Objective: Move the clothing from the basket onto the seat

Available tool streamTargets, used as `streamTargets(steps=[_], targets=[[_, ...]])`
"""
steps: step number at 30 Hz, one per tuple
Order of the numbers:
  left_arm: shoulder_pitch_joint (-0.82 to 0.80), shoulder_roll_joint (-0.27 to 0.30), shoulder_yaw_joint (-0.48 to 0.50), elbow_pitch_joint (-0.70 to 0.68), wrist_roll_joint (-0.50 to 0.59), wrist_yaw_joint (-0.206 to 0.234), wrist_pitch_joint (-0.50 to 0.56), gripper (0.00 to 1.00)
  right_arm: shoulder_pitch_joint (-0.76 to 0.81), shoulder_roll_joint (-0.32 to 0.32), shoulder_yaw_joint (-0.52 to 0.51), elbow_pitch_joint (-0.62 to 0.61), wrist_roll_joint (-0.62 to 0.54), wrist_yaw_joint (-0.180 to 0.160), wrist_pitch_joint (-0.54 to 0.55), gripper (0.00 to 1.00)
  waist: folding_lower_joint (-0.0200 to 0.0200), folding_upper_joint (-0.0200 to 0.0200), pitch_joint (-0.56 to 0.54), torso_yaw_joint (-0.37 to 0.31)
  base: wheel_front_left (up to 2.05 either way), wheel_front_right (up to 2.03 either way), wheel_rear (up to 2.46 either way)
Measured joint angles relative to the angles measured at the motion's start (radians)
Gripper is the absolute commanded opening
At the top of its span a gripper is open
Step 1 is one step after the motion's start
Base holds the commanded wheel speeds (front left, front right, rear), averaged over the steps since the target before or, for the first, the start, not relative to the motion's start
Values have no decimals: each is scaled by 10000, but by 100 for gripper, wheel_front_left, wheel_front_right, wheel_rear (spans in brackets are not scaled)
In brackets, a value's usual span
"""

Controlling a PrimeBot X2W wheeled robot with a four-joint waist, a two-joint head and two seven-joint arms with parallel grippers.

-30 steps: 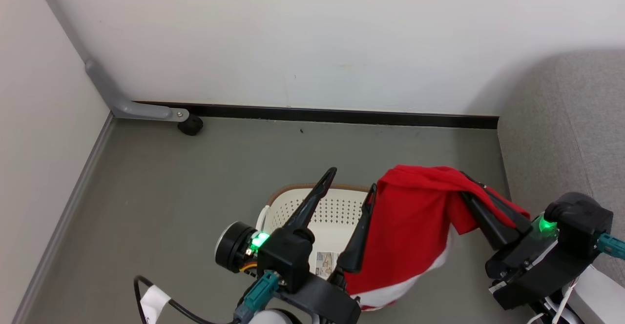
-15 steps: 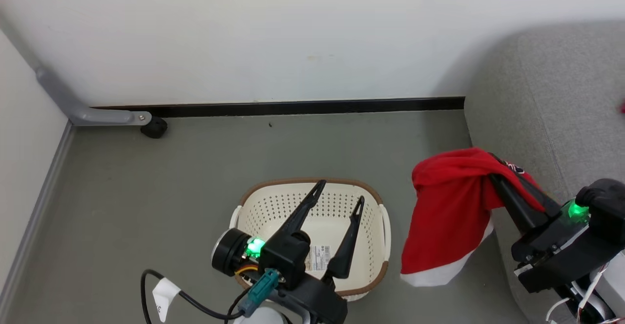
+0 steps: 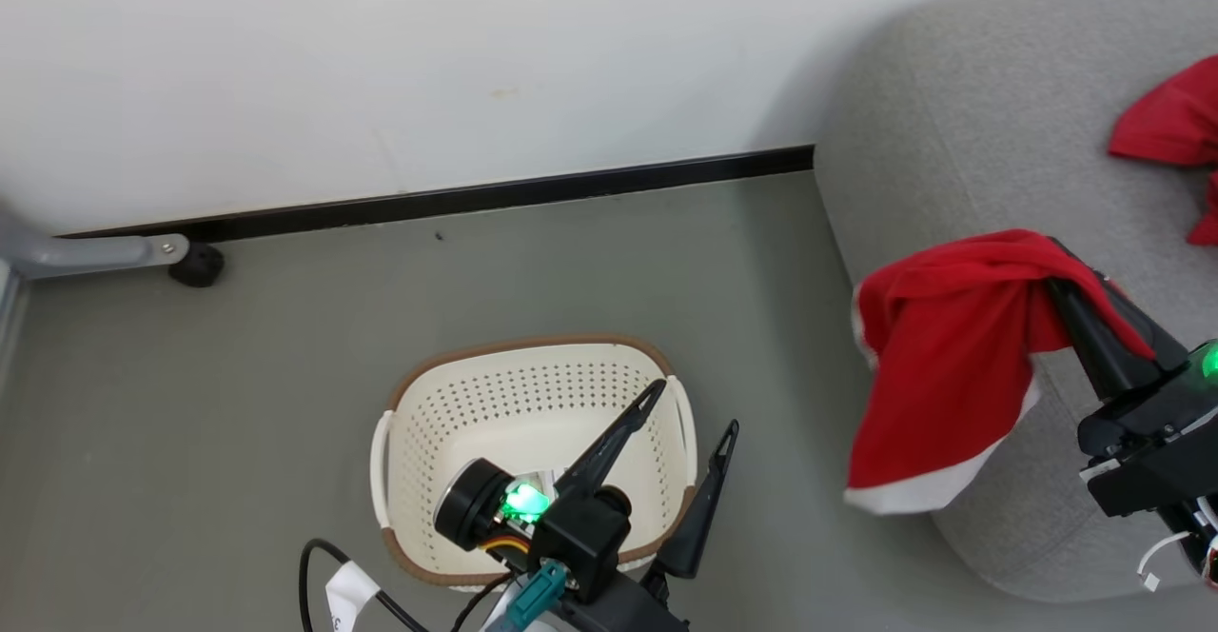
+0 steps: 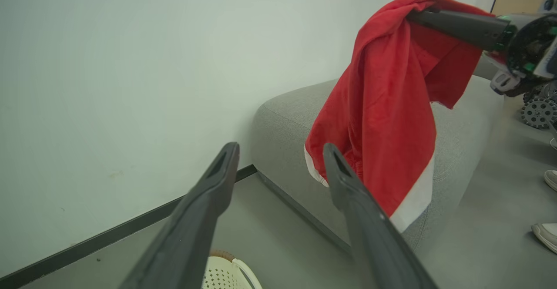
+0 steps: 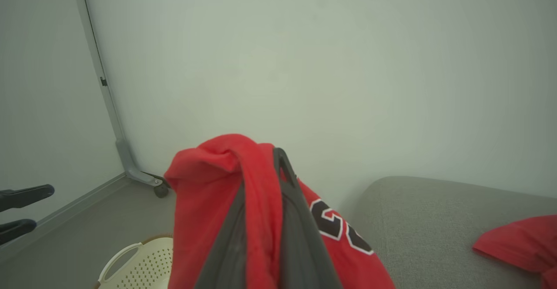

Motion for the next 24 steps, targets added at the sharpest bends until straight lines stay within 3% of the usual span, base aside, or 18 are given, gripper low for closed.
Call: streamTargets(steps=[10,18,24], targets=[[-157,-10,-105,249,50,-447,-194,100,6,-245,-435,267,161,0,0,0,0,0,147,-1070,0,0,0],[-84,-2,8,297,50,-439,-263,100,68,-337,-748,192,688,0,0,0,-1,0,74,-1828,0,0,0],[-96,-36,-196,265,107,-441,-265,100,-70,-988,-1162,510,1636,0,0,0,-2,0,171,-2219,0,0,0]])
